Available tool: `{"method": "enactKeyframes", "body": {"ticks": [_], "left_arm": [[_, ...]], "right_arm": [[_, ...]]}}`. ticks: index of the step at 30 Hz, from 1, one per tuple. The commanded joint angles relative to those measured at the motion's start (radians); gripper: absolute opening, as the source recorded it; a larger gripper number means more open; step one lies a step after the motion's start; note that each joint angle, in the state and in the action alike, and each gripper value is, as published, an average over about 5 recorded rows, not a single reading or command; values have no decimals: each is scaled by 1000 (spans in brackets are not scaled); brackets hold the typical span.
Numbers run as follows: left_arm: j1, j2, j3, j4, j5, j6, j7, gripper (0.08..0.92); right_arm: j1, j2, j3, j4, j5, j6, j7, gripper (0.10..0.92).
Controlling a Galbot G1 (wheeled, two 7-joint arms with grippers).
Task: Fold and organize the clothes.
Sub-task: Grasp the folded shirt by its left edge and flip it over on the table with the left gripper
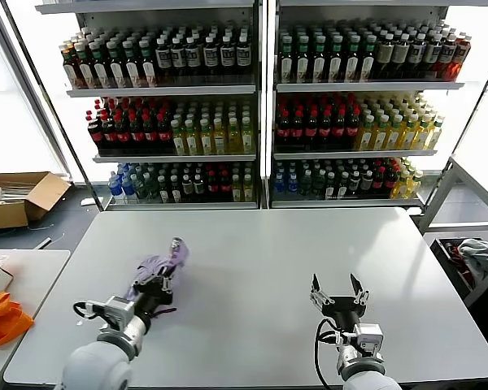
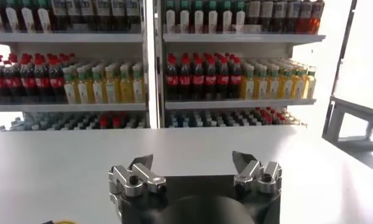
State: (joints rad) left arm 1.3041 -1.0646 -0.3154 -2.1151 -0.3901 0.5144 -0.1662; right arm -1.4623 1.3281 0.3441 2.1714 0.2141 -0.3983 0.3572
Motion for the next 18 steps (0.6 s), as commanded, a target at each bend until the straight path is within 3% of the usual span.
{"method": "enactKeyframes", "body": {"ticks": [1,10,18], "left_arm": [[-161,-170,367,172,56,46,-66,130],[-196,-180,316,201,-79,-77,-46,143],[-181,-176,255,99,-348,-122,-47,351]], "right_arm": [[-54,40,22,6,-32,3,-3,823],[-11,42,-9,-35,-31,-5,-2,823],[28,27,-35,-62,43,-17,8,823]]}}
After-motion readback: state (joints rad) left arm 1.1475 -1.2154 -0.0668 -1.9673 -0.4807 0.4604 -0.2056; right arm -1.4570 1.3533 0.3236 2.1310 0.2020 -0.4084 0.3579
